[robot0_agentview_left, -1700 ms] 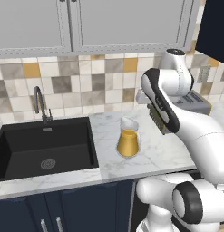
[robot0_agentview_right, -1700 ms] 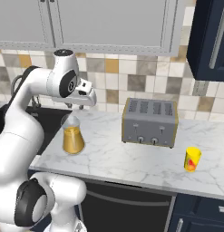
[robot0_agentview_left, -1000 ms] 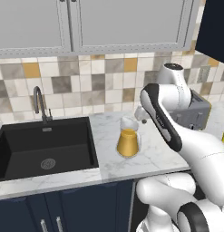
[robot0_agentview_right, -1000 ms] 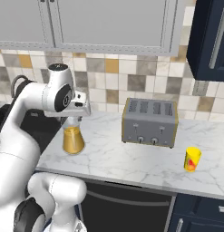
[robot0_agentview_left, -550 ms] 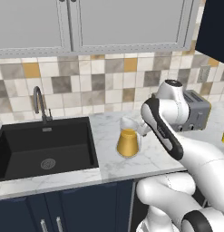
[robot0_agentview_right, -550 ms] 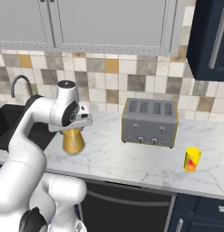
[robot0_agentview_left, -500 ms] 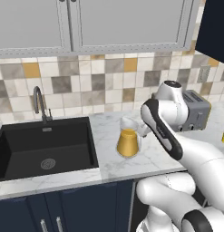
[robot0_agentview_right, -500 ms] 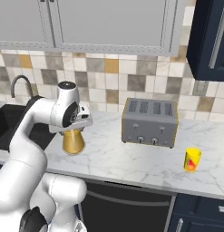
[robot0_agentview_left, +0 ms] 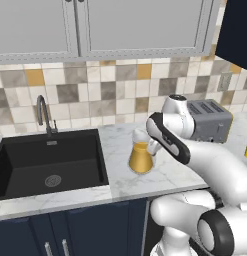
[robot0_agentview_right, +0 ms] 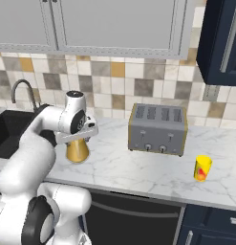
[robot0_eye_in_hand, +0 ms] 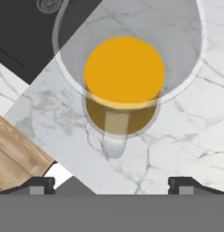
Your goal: Place the pitcher and cup on the dining counter for serving.
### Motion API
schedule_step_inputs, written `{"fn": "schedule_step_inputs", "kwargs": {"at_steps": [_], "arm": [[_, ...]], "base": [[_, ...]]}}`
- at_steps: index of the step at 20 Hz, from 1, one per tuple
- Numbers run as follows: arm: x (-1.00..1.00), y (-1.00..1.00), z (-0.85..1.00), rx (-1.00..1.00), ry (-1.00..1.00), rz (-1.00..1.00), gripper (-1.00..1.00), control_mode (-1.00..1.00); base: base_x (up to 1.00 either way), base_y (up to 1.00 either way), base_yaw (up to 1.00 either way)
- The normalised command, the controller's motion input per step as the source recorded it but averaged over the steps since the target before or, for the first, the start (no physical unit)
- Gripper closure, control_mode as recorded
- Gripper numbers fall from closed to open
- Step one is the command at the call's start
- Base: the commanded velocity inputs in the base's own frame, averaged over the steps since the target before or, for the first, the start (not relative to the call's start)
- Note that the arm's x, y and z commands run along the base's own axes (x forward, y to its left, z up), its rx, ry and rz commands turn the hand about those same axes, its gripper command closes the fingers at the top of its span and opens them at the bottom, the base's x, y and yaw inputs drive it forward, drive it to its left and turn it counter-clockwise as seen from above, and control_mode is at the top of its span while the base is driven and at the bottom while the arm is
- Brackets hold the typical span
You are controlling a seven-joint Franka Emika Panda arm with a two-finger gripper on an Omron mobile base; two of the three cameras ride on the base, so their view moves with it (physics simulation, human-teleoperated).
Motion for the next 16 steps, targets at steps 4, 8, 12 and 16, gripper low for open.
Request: {"fn": "schedule_step_inputs", "kwargs": {"at_steps": [4,8,12,16], "arm": [[0.37,0.14,-0.32,0.00,0.04,0.02,-1.00,-1.00],[0.32,0.17,-0.34,0.00,0.00,0.00,-1.00,-1.00],[0.31,0.04,-0.37,0.04,0.00,0.00,-1.00,-1.00],[0.32,0.00,-0.36,0.02,-0.02,0.00,1.00,-1.00]], "base": [[0.00,0.00,0.00],[0.00,0.00,0.00],[0.00,0.00,0.00],[0.00,0.00,0.00]]}}
